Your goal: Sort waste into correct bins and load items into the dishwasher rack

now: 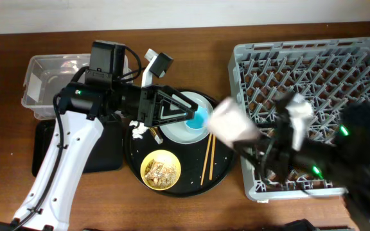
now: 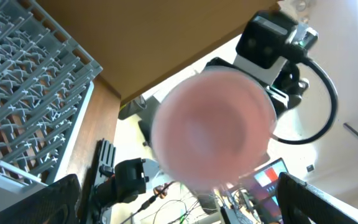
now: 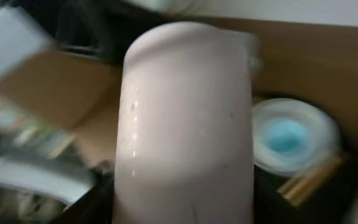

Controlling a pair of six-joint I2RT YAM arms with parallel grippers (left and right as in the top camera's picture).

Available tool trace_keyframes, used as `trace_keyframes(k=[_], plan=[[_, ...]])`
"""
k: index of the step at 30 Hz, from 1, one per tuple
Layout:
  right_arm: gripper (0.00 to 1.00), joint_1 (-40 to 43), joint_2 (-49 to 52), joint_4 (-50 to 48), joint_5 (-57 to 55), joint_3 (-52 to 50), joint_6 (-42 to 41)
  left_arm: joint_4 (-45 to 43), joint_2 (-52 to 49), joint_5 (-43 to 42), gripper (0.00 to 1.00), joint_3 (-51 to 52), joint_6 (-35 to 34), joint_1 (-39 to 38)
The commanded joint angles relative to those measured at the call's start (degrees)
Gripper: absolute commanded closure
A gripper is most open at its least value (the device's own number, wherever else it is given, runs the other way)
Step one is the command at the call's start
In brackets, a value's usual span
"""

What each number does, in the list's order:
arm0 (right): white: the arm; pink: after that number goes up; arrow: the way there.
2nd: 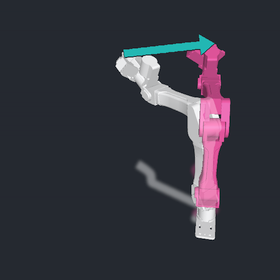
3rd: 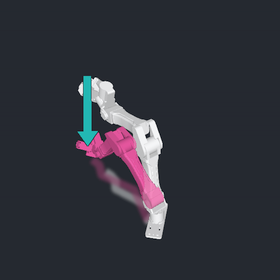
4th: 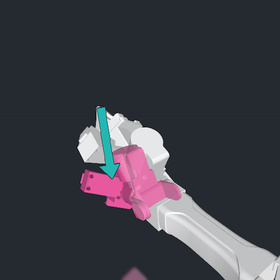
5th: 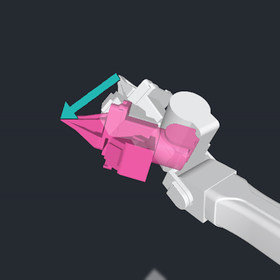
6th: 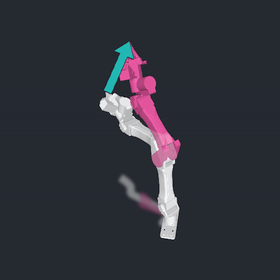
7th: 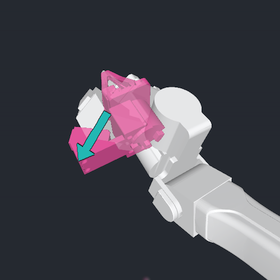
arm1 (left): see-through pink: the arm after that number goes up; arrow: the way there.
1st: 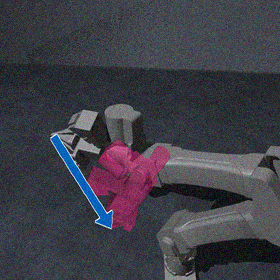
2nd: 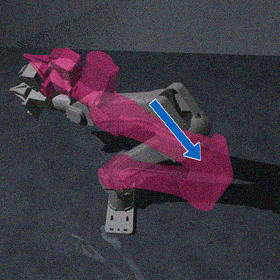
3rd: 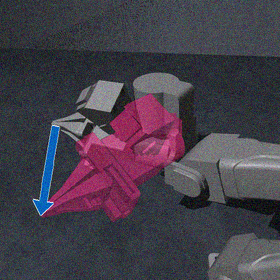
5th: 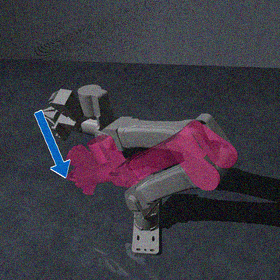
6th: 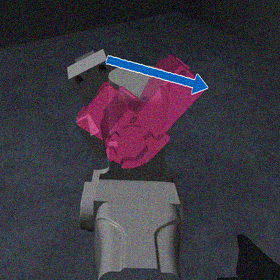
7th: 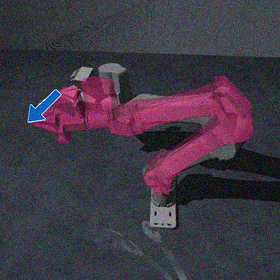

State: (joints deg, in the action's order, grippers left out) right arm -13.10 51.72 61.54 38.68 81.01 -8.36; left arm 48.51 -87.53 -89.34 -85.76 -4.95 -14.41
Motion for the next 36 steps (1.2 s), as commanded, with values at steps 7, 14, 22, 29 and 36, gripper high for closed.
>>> trace_keyframes(k=[7,14,22,29,36], plan=[[0.48,23.5,0.2,21.1,-43.1,1.3,-11.9,0.0,0.5,-0.3,0.01,-0.9,0.7,0.3],[0.48,46.3,24.4,23.6,-38.4,1.3,-8.0,0.4,0.5,-0.3,0.01,-0.9,0.7,0.3],[0.27,55.3,40.4,20.4,-24.3,1.3,-3.9,0.4,0.5,-0.2,0.01,-0.9,0.7,0.3],[0.05,54.6,35.8,25.0,-11.9,10.7,4.3,0.3,0.5,5.9,0.01,-0.9,0.7,0.3],[0.12,35.6,11.6,24.2,-6.3,13.3,9.6,0.7,-0.9,78.4,0.08,-0.2,-2.0,-8.1]])
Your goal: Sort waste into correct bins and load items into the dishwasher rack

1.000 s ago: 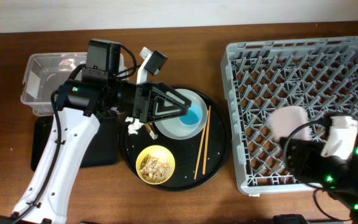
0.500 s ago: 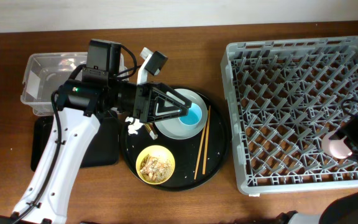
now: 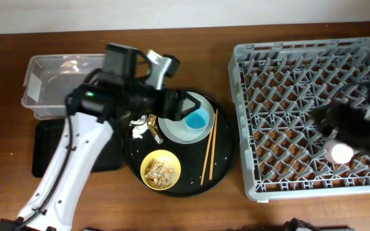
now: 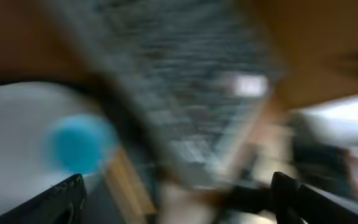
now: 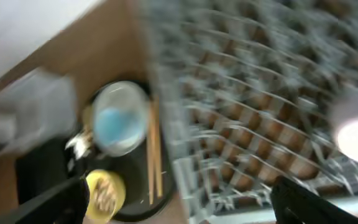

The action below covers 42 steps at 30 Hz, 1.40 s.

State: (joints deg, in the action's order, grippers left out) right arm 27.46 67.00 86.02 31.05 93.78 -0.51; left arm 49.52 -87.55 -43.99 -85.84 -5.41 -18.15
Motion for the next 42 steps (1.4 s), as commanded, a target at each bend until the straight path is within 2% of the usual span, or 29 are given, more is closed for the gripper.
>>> trace_keyframes(k=[1,2,3,4,5,8,9,11,12,13,15,16,17,21,22,24,25,26,27,28,31,32,36,38,40,42], plan=[[0.16,-8.4,-5.6,0.0,1.3,0.5,1.5,-1.4,-2.9,35.1,0.11,0.0,-1.6,-6.9],[0.18,-9.9,-6.5,0.4,1.3,0.5,0.8,-2.0,-4.5,35.7,0.18,0.0,-1.6,-8.3],[0.22,-10.8,-7.4,1.1,1.1,0.5,-0.5,-2.3,-8.2,43.0,0.23,0.0,-4.5,-10.5],[0.22,-10.7,-7.6,1.4,1.1,0.5,-0.6,-2.4,-10.8,49.0,0.25,0.0,-7.1,-11.6],[0.21,-10.7,-7.9,1.7,1.1,0.5,-0.6,-3.0,-12.9,51.5,0.25,0.0,-8.5,-12.1],[0.20,-10.7,-8.2,3.4,0.2,0.5,-0.3,-7.6,-19.3,49.1,0.29,0.0,-8.7,-12.1],[0.20,-10.7,-8.2,3.8,-0.5,0.5,-0.3,-8.6,-21.7,47.0,0.37,0.0,-8.7,-12.1],[0.19,-10.7,-8.2,4.2,-1.0,0.5,-0.3,-8.7,-23.3,43.9,0.43,0.0,-8.7,-12.1],[0.19,-10.7,-8.1,4.2,-1.5,0.3,-0.3,-8.5,-24.2,43.7,0.53,0.0,-8.7,-12.1],[0.19,-10.7,-8.0,4.2,-1.6,0.3,-0.3,-8.1,-25.0,43.7,0.58,0.0,-8.7,-12.2],[0.18,-10.7,-7.8,4.2,-1.6,0.3,-0.3,-7.5,-26.6,43.0,0.63,0.5,-8.7,-12.2],[0.17,-10.7,-7.8,4.2,-1.6,0.3,-0.3,-7.4,-26.8,42.6,0.74,0.5,-8.7,-12.2],[0.17,-10.7,-7.8,4.2,-1.6,0.3,-0.3,-7.2,-26.3,42.4,0.98,-0.1,-8.7,-12.2],[0.16,-10.7,-7.8,4.2,-2.3,0.3,-0.3,-0.3,-21.1,41.6,0.99,-4.7,-9.2,-11.0],[0.15,-10.7,-7.8,4.2,-3.0,0.3,-0.3,3.0,-18.4,39.2,0.99,-6.2,-9.6,-9.4],[0.01,-10.7,-7.7,4.0,-4.2,0.3,-0.3,6.7,-13.6,27.9,0.99,-6.7,-9.6,-5.6],[0.00,-10.8,-7.3,3.7,-3.8,0.3,-0.3,8.2,-10.9,15.7,0.99,-6.7,-9.5,-2.4],[0.04,-10.8,-6.8,3.5,1.0,0.3,2.4,8.6,-8.2,-4.1,1.00,-6.7,-5.6,2.0],[0.07,-10.8,-6.5,3.4,5.3,0.3,4.7,8.4,-7.4,-12.0,1.00,-6.7,-3.6,3.5],[0.09,-10.8,-6.1,3.0,14.8,0.3,9.2,8.0,-6.4,-26.1,1.00,-6.7,-0.2,5.8],[0.09,-12.2,-4.3,0.2,29.0,0.3,12.5,8.0,-6.1,-42.1,0.99,-6.7,0.6,7.1],[0.09,-14.9,-3.1,-1.7,31.4,0.3,12.5,8.1,-6.1,-46.2,0.99,-6.7,0.6,6.4],[0.12,-25.9,0.3,-8.9,33.1,0.3,10.9,8.0,-5.8,-46.2,0.99,-6.7,0.8,2.6],[0.13,-30.8,1.8,-15.4,29.6,0.3,4.5,8.0,-5.8,-46.2,0.99,-6.7,0.8,1.5],[0.13,-35.3,2.8,-19.6,27.9,0.3,2.3,7.6,-5.6,-46.2,0.99,-6.7,0.8,1.5],[0.12,-38.3,3.7,-19.4,23.7,0.3,1.0,6.8,-5.2,-46.2,0.99,-6.8,0.8,1.5]])
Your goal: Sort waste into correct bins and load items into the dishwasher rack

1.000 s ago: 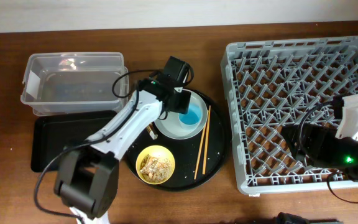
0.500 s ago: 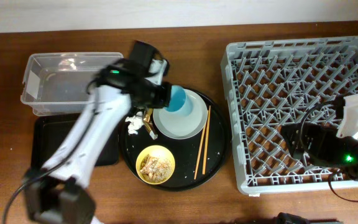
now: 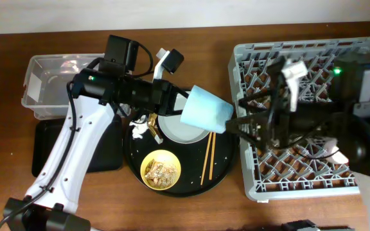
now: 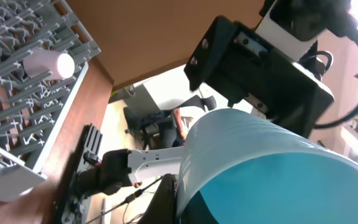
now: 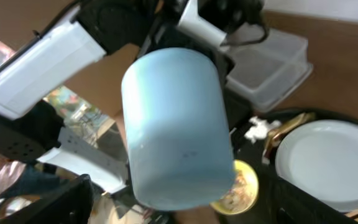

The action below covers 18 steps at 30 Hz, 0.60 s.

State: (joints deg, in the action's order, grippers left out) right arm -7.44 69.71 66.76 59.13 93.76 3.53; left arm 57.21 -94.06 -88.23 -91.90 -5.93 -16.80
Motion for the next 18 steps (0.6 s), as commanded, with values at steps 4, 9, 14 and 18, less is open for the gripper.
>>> trace_keyframes(k=[4,9,14,18], plan=[[0.17,-11.5,4.2,-1.1,-12.1,0.3,-4.3,-3.2,3.0,-2.0,0.99,-0.7,1.3,0.2],[0.30,-11.7,2.0,-5.2,-11.8,0.3,-4.4,-3.2,3.8,-2.0,0.99,-0.7,1.3,0.2],[0.18,-11.7,0.3,-5.7,-11.0,0.3,-4.0,-3.8,3.8,-2.0,0.99,-0.7,1.3,0.2],[0.32,-11.7,0.3,-5.7,-8.7,0.3,-4.0,-4.2,3.8,-2.0,1.00,-0.7,1.3,0.2]])
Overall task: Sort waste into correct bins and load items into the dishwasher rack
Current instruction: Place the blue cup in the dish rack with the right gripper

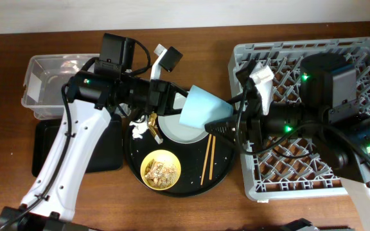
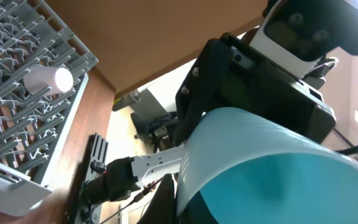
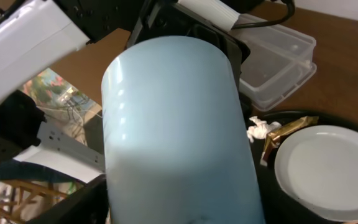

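Note:
A light blue cup (image 1: 203, 109) hangs on its side above the white plate (image 1: 172, 131). My left gripper (image 1: 182, 106) is shut on its rim, with one dark finger (image 2: 166, 202) outside the wall. My right gripper (image 1: 222, 128) reaches in from the rack side. In the right wrist view the blue cup (image 3: 179, 124) fills the space between the spread fingers (image 3: 76, 202), and contact cannot be made out. A pink cup (image 2: 48, 79) lies on its side in the grey dishwasher rack (image 1: 365, 51).
On the round black tray (image 1: 218, 174) are a yellow bowl of food scraps (image 1: 160, 169), wooden chopsticks (image 1: 206, 160), a crumpled tissue (image 1: 139, 131) and a gold wrapper (image 1: 151, 120). A clear plastic bin (image 1: 44, 83) and a black bin (image 1: 44, 151) stand at the left.
My right gripper has moved closer to the blue cup, whose closed end now lies between its fingers. My left gripper still holds the cup at about the same place.
At first my right gripper held the pink cup near the tray while the left was at the blue cup on the plate. Then the pink cup lay in the rack. Later my left gripper held the blue cup raised, and now my right gripper is around it.

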Controlling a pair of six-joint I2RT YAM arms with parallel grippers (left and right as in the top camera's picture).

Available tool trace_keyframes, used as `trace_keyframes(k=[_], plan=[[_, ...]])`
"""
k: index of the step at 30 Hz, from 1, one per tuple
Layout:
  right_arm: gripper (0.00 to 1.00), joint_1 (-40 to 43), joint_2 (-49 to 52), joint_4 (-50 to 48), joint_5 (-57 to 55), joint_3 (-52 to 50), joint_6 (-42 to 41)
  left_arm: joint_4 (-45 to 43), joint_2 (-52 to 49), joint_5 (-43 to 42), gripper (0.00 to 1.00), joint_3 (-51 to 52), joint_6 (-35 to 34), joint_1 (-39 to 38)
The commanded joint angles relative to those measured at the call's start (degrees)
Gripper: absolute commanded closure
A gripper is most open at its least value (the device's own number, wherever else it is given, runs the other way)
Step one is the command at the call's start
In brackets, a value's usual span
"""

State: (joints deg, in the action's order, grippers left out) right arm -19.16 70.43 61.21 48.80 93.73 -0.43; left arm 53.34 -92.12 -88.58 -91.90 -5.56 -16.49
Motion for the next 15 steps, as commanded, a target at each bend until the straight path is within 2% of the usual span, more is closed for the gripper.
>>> trace_keyframes(k=[1,2,3,4,5,6,10,15], plan=[[0.38,0.0,-0.4,-0.2,2.8,0.3,0.0,-0.8,1.8,-1.6,0.99,-0.7,0.9,-0.1],[0.45,0.0,-0.5,-0.2,2.8,0.3,-0.1,-1.0,1.8,-1.6,0.96,-0.7,0.9,-0.1],[0.45,0.0,-0.6,-0.2,2.8,0.3,-0.1,-1.1,1.8,-1.6,0.78,-0.7,0.9,-0.1],[0.45,0.0,-0.9,-0.3,2.5,0.4,0.0,-1.0,1.8,-1.6,0.36,-0.7,0.9,-0.1],[0.45,0.0,-2.1,-0.4,0.5,0.4,-0.1,-1.0,1.8,-1.6,0.07,-0.7,0.9,-0.1],[0.46,0.1,-3.4,-0.4,-1.5,0.4,-0.1,-1.0,1.8,-1.6,0.01,-0.7,0.9,-0.1],[0.46,0.2,-10.2,0.7,-13.5,0.4,-4.7,-1.0,1.8,-1.6,0.01,-0.7,0.9,-0.1],[0.45,0.2,-17.6,12.6,-48.0,1.4,-20.4,-1.0,1.8,-1.6,0.01,-0.7,0.9,0.3]])
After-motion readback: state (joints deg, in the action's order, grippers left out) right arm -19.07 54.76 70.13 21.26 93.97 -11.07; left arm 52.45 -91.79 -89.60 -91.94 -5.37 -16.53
